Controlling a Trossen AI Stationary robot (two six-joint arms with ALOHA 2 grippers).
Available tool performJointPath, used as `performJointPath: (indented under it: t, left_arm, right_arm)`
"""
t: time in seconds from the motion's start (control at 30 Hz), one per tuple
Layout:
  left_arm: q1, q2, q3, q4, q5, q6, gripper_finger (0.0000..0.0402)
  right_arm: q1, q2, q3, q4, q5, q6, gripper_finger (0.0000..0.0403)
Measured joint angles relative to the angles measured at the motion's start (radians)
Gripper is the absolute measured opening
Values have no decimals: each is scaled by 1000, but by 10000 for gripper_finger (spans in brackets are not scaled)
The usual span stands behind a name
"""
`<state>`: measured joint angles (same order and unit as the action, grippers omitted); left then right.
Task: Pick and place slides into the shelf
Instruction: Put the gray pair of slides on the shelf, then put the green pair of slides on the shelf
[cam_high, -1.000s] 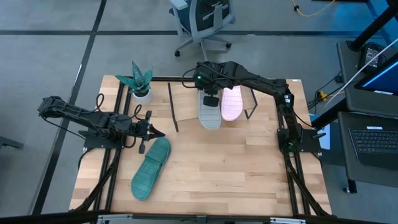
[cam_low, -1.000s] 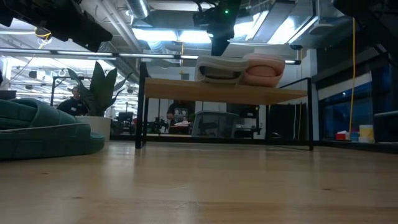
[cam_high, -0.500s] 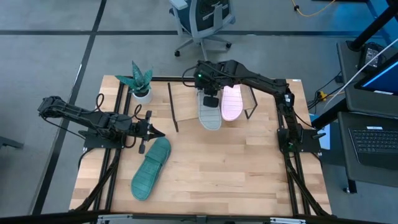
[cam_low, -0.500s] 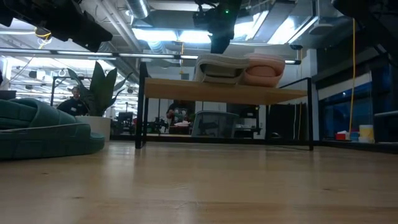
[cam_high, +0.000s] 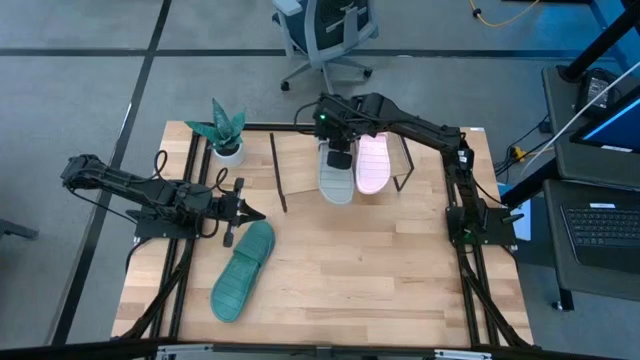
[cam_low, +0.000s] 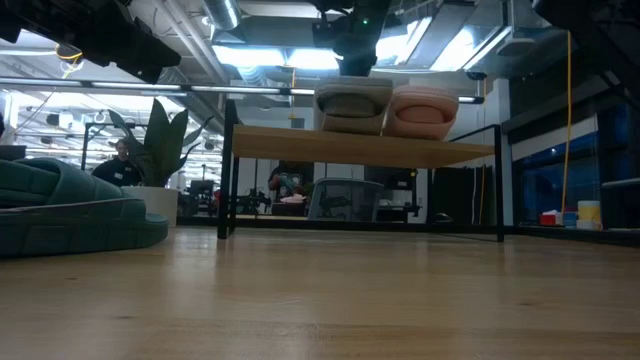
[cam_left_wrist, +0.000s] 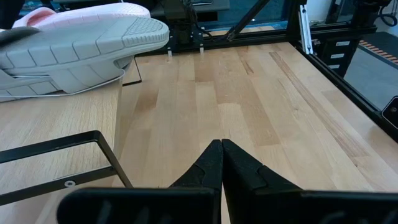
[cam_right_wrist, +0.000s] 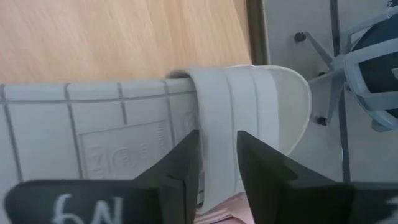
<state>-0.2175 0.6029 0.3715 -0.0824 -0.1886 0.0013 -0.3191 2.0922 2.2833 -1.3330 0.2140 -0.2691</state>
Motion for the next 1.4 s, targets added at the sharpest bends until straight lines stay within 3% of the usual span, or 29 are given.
performJointPath:
  t: [0.27, 0.53, 0.7, 0.87, 1.27, 1.4]
  left_arm:
    - [0, 0, 0, 0, 0, 0, 0]
    - [0, 0, 0, 0, 0, 0, 0]
    - [0, 0, 0, 0, 0, 0, 0]
    - [0, 0, 0, 1, 0, 0, 0]
    - [0, 0, 0, 7, 0, -26, 0]
    - [0, 0, 0, 8, 0, -25, 0]
  right_arm:
    - [1, 0, 0, 0, -1, 1, 155]
    - [13, 0, 1, -19, 2, 22, 158]
    - [34, 0, 73, -88, 2, 32, 158]
    - [70, -74, 56, -106, 2, 53, 158]
    - [275, -192, 52, -104, 4, 161, 158]
    - [375, -192, -17, -51, 3, 175, 158]
